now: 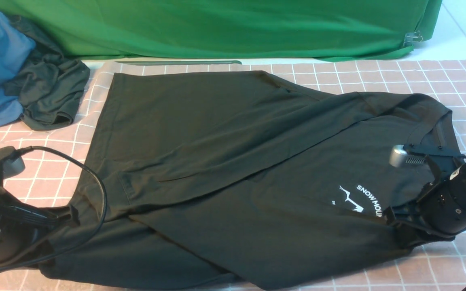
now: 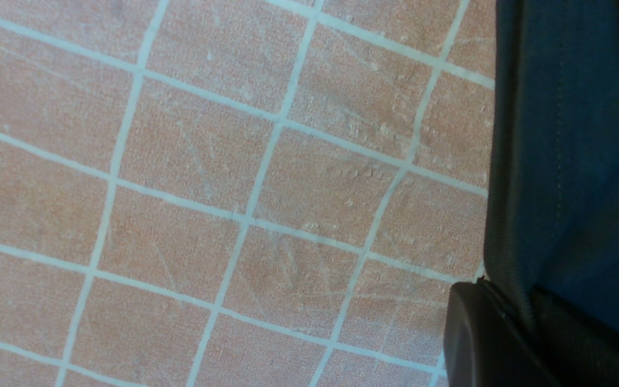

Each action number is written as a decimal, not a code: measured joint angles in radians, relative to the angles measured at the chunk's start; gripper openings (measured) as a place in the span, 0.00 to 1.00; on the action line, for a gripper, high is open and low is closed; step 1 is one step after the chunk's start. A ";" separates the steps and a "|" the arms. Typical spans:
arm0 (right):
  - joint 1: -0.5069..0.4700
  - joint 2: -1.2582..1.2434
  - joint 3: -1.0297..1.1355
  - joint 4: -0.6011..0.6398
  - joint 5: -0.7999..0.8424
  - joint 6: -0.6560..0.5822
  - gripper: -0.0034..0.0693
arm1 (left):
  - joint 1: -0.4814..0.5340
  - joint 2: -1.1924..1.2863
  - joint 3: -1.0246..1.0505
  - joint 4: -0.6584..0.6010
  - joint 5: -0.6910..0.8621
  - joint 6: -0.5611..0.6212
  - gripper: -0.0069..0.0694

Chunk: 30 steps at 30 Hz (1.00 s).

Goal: Fold a long-sleeved shirt over a pink coffee tablecloth.
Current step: 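Grasp the near edge of the shirt at its hem and shoulder corners, then fold the black garment in half by bringing its near edge over to the far edge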

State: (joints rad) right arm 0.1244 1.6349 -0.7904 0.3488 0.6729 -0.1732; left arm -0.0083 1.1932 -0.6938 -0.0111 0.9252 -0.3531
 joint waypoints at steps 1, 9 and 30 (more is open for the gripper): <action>0.000 -0.015 0.000 -0.037 0.021 0.005 0.13 | 0.000 0.000 0.000 0.000 0.005 0.001 0.15; 0.001 -0.138 0.000 -0.287 0.121 0.077 0.13 | 0.000 0.000 0.000 -0.001 0.013 0.001 0.15; 0.001 -0.108 -0.298 -0.321 0.281 0.106 0.15 | 0.057 0.037 -0.279 -0.220 0.095 0.064 0.15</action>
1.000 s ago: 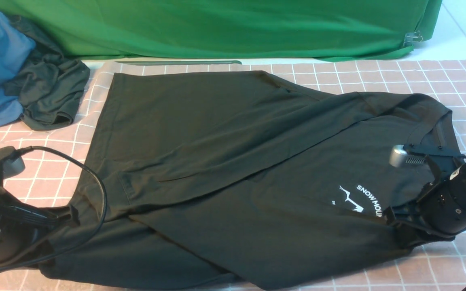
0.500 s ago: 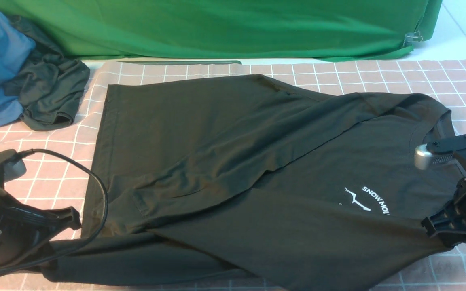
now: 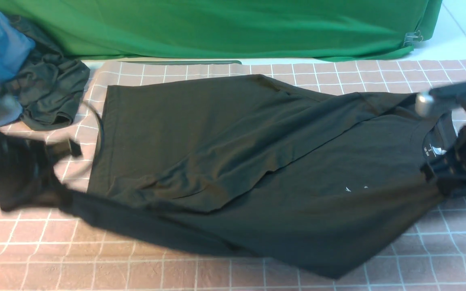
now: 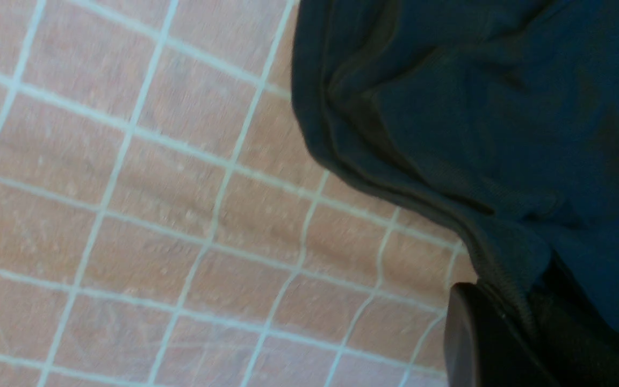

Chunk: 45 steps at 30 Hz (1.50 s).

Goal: Fold a long-sleeved shirt over a pink coffee tablecloth.
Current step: 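Fold the black garment in half by bringing its near edge over to the far edge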

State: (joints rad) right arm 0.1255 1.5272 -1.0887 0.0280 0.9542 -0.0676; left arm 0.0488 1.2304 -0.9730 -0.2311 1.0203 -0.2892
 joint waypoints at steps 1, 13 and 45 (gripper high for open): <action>0.000 0.019 -0.036 0.000 0.012 0.004 0.15 | 0.008 0.022 -0.031 -0.009 0.001 -0.007 0.15; 0.000 0.354 -0.425 -0.002 0.046 0.028 0.17 | 0.052 0.421 -0.375 -0.073 -0.072 -0.053 0.15; 0.129 0.429 -0.300 0.312 -0.083 0.122 0.90 | 0.052 0.625 -0.519 -0.072 0.006 -0.037 0.15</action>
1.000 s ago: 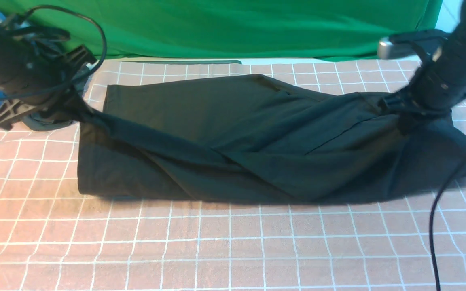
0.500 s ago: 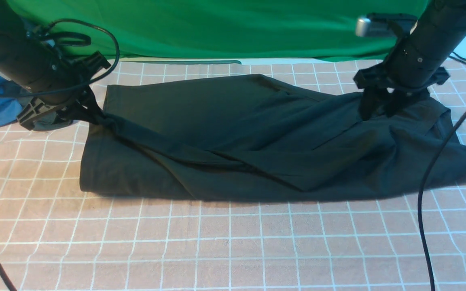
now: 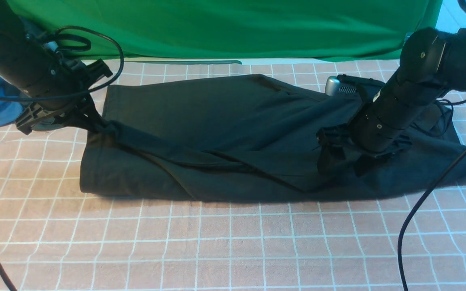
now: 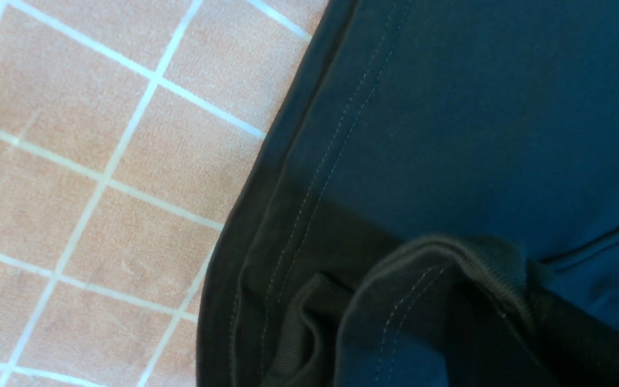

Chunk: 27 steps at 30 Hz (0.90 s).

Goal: Fold a long-sleeved shirt over a pink coffee tablecloth.
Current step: 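Fold the black garment in half by bringing its near edge over to the far edge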

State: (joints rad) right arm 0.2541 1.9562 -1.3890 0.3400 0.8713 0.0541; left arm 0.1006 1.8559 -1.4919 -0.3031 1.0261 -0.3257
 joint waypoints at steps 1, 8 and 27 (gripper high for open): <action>0.000 0.008 0.000 0.002 -0.012 0.013 0.90 | 0.000 0.000 0.000 0.000 0.000 0.001 0.15; 0.001 0.062 0.000 0.044 -0.066 0.014 0.58 | 0.000 0.000 0.000 0.000 0.000 0.016 0.15; -0.127 0.087 -0.301 0.088 -0.058 -0.024 0.12 | 0.000 0.001 -0.133 -0.052 -0.116 -0.022 0.15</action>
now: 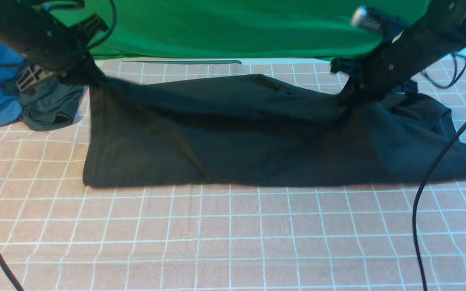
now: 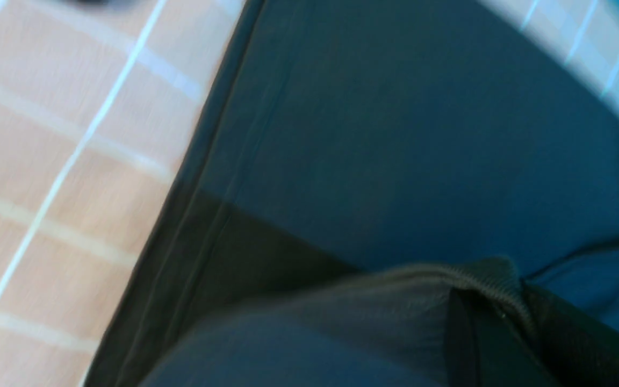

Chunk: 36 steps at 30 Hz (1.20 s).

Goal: Fold a long-sleeved shirt over a pink coffee tablecloth.
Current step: 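Fold the black garment in half by bringing its near edge over to the far edge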

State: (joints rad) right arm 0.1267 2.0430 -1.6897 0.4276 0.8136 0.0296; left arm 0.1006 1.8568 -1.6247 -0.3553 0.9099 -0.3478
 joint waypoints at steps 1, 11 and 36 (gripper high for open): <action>-0.006 0.015 -0.023 0.000 0.007 0.001 0.12 | 0.000 0.000 -0.001 -0.001 -0.023 -0.006 0.15; -0.012 0.168 -0.190 0.009 -0.003 0.019 0.13 | 0.000 0.067 -0.002 -0.001 -0.157 -0.011 0.15; 0.085 0.195 -0.239 -0.004 -0.122 -0.598 0.12 | -0.001 0.131 -0.002 -0.059 -0.305 0.001 0.15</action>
State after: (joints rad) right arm 0.2121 2.2385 -1.9283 0.4237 0.6921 -0.5685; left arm 0.0997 1.9876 -1.6266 -0.4139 0.6052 -0.3466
